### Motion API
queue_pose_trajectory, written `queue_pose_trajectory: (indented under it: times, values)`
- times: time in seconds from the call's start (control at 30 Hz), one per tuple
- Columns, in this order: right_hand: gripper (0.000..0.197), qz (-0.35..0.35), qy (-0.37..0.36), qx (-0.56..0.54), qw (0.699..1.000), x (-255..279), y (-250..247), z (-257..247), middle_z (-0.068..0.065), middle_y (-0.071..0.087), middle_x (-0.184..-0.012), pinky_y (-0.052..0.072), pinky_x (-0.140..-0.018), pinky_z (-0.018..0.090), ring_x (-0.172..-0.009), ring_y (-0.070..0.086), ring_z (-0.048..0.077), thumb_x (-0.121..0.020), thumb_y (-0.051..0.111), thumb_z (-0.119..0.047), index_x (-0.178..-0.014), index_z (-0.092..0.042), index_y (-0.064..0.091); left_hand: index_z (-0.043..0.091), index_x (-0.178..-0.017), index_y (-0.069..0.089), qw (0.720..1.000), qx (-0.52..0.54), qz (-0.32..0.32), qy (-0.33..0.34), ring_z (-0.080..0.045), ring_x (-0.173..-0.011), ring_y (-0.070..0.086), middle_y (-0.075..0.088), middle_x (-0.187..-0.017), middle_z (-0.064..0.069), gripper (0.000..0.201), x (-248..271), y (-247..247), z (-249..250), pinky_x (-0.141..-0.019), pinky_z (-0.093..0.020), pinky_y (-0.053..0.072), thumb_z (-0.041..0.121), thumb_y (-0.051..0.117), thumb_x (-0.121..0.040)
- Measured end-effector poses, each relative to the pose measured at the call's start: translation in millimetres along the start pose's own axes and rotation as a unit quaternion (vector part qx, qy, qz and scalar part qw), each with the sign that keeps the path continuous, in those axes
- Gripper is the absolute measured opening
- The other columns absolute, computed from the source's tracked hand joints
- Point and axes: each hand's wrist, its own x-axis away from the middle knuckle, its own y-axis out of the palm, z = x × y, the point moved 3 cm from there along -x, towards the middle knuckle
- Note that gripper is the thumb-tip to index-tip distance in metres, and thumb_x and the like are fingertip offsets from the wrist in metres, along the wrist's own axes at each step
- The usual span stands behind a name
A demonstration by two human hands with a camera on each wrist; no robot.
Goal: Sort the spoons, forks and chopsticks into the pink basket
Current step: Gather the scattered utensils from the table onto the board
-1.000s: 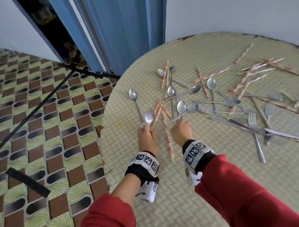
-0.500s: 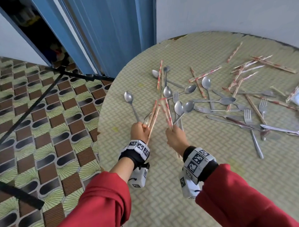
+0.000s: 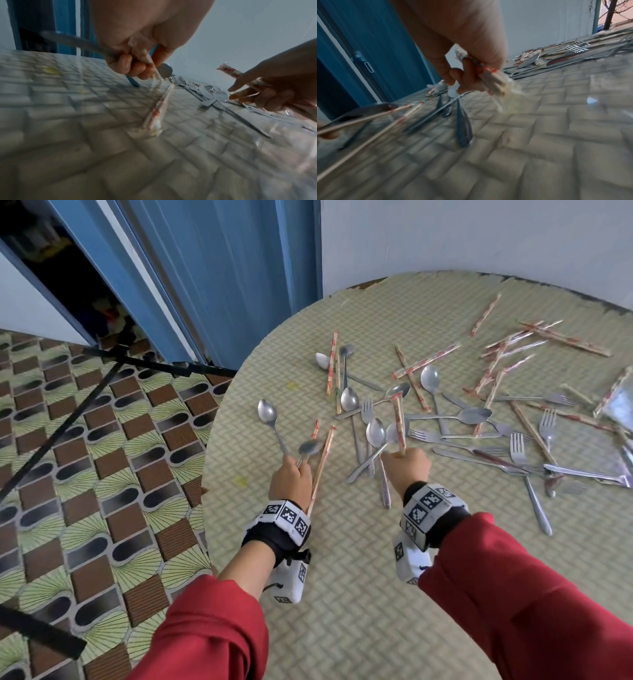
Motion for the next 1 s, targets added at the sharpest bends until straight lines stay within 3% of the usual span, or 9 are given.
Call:
queue_pose_trajectory:
  times: [0.07, 0.13, 0.23, 0.43, 0.57, 0.77, 0.87, 0.93, 1.0]
  values:
    - [0.03, 0.007, 0.009, 0.022, 1.0, -6, 2, -5, 0.014, 0.063, -0.087, 0.052, -0.082, 0.039, -0.085, 0.06, 0.032, -0.079, 0.063, -0.033, -0.086, -0.004, 0.061, -0.004, -0.114, 0.047, 0.999, -0.007, -0.018, -0.026, -0.038, -0.097, 0.056, 0.061, -0.108, -0.022, 0.035, -2, 7, -4, -0.069, -0.034, 0.036, 0.022, 0.032, -0.097]
    - [0.046, 0.009, 0.021, 0.034, 0.999, -10, 4, -8, 0.016, 0.064, -0.1, 0.052, -0.084, 0.039, -0.096, 0.062, 0.035, -0.078, 0.066, -0.042, -0.101, -0.002, 0.061, -0.002, -0.119, 0.046, 0.998, -0.006, -0.037, -0.045, -0.037, -0.099, 0.056, 0.06, -0.111, -0.019, 0.044, -4, 14, -6, -0.075, -0.037, 0.043, 0.032, 0.034, -0.095]
    - [0.037, 0.0, 0.009, 0.06, 0.998, -13, 8, -11, 0.01, 0.061, -0.09, 0.052, -0.078, 0.037, -0.093, 0.063, 0.034, -0.077, 0.067, -0.04, -0.093, -0.009, 0.056, 0.002, -0.112, 0.049, 0.998, -0.049, -0.039, -0.025, -0.031, -0.091, 0.059, 0.061, -0.102, -0.014, 0.052, -5, 21, -5, -0.073, -0.039, 0.05, 0.048, 0.048, -0.088]
    - [0.01, -0.044, 0.014, 0.093, 0.995, -18, 14, -16, 0.012, 0.057, -0.09, 0.051, -0.075, 0.033, -0.088, 0.059, 0.029, -0.078, 0.06, -0.01, -0.083, -0.006, 0.053, -0.002, -0.113, 0.046, 0.988, -0.147, -0.045, 0.017, -0.032, -0.102, 0.058, 0.056, -0.114, -0.018, 0.034, -8, 24, 4, -0.082, -0.039, 0.046, 0.026, 0.05, -0.094]
    - [0.025, -0.04, 0.026, 0.065, 0.997, -19, 8, -9, 0.017, 0.061, -0.101, 0.052, -0.085, 0.039, -0.101, 0.061, 0.035, -0.084, 0.054, -0.012, -0.105, 0.001, 0.057, -0.004, -0.115, 0.046, 0.98, -0.192, -0.058, 0.01, -0.034, -0.108, 0.055, 0.053, -0.119, -0.021, 0.033, -9, 27, 11, -0.086, -0.038, 0.044, 0.021, 0.046, -0.093]
    - [0.03, -0.005, 0.003, 0.047, 0.999, -9, -2, 3, 0.022, 0.055, -0.117, 0.045, -0.092, 0.044, -0.108, 0.054, 0.037, -0.086, 0.043, 0.002, -0.116, 0.004, 0.04, -0.007, -0.112, 0.041, 0.997, -0.042, -0.062, 0.02, -0.038, -0.091, 0.058, 0.057, -0.102, -0.026, 0.024, -3, 25, 14, -0.069, -0.04, 0.041, 0.01, 0.037, -0.094]
    - [0.032, -0.038, -0.027, 0.051, 0.998, -1, 5, 5, 0.022, 0.053, -0.119, 0.045, -0.089, 0.043, -0.108, 0.053, 0.037, -0.084, 0.042, 0.007, -0.116, 0.003, 0.038, 0.002, -0.099, 0.039, 0.998, 0.029, -0.037, 0.031, -0.031, -0.077, 0.052, 0.051, -0.083, -0.015, 0.011, 0, 24, 12, -0.062, -0.036, 0.036, 0.011, 0.034, -0.097]
    - [0.031, -0.04, -0.03, 0.054, 0.997, 2, 13, 5, 0.023, 0.052, -0.121, 0.044, -0.09, 0.044, -0.11, 0.052, 0.039, -0.084, 0.043, 0.003, -0.115, 0.003, 0.039, 0.007, -0.096, 0.035, 0.998, 0.057, -0.017, 0.036, -0.027, -0.072, 0.048, 0.045, -0.07, -0.005, 0.006, 2, 21, 12, -0.057, -0.03, 0.031, 0.012, 0.033, -0.097]
    - [0.029, -0.032, -0.02, 0.059, 0.998, 2, 20, 7, 0.022, 0.054, -0.117, 0.046, -0.088, 0.043, -0.107, 0.054, 0.039, -0.087, 0.048, -0.01, -0.112, 0.003, 0.046, 0.003, -0.1, 0.038, 0.997, 0.073, 0.006, 0.019, -0.028, -0.07, 0.047, 0.048, -0.071, -0.008, 0.012, 0, 13, 11, -0.052, -0.032, 0.026, 0.013, 0.032, -0.097]
